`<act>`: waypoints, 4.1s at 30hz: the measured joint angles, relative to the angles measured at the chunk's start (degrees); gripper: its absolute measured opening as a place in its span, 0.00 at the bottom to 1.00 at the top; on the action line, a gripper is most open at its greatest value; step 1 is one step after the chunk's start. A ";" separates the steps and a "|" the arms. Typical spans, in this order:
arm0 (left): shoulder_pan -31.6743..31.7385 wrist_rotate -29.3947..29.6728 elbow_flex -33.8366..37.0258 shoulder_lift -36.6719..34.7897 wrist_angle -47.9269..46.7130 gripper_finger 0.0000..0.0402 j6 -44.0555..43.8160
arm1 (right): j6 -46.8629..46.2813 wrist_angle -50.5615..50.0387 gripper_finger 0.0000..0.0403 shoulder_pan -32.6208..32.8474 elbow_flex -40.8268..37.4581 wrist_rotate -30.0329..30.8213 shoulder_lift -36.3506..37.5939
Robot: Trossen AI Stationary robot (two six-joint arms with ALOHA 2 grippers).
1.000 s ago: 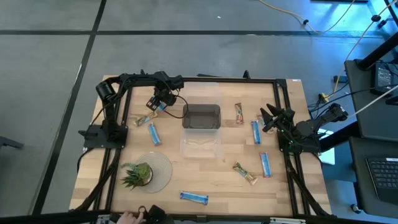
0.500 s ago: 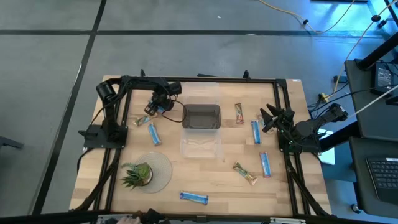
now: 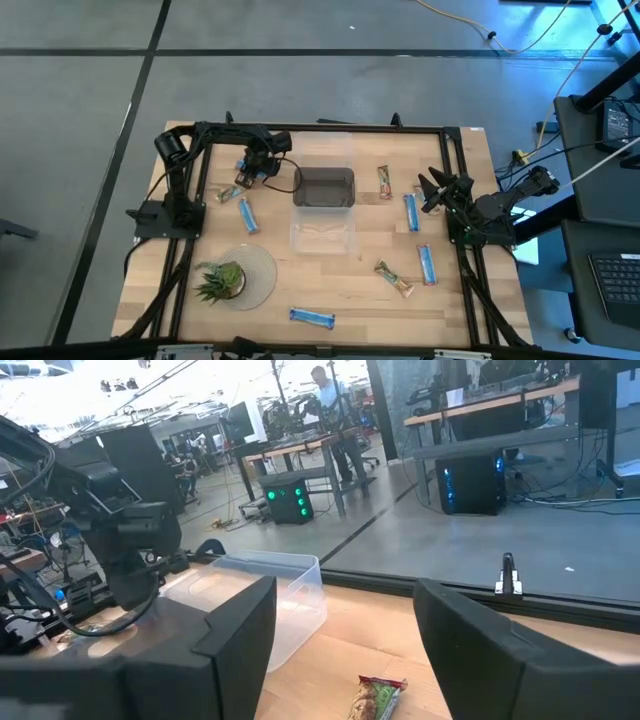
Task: Pick and place Granola Bars by type
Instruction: Put the red granola bar into the top transparent bin, then put the yellow granola bar into the black bin
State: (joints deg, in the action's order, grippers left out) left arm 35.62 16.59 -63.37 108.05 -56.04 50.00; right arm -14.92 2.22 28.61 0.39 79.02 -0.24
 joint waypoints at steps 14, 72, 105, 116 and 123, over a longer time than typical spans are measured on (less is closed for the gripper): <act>0.15 -4.46 -5.33 -3.63 -7.50 0.15 -7.81 | 0.07 0.00 0.59 0.00 0.01 0.00 0.01; -7.45 -17.46 -24.63 6.49 21.58 0.15 -29.79 | -1.55 -0.91 0.59 0.01 0.02 -0.04 0.00; -7.45 -17.46 -24.63 6.34 21.58 0.26 -29.77 | -1.55 -0.87 0.59 0.00 0.02 -0.07 0.01; -7.45 -17.45 -24.63 5.05 20.35 0.45 -28.72 | -1.43 -0.87 0.59 0.00 0.02 -0.07 0.02; -7.93 -12.96 -24.63 -0.24 17.05 0.52 -28.17 | -1.38 -0.90 0.59 0.01 0.02 -0.09 0.02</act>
State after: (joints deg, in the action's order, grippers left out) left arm 27.68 3.64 -88.01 107.81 -38.99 21.82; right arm -16.29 1.32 28.62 0.40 78.94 -0.23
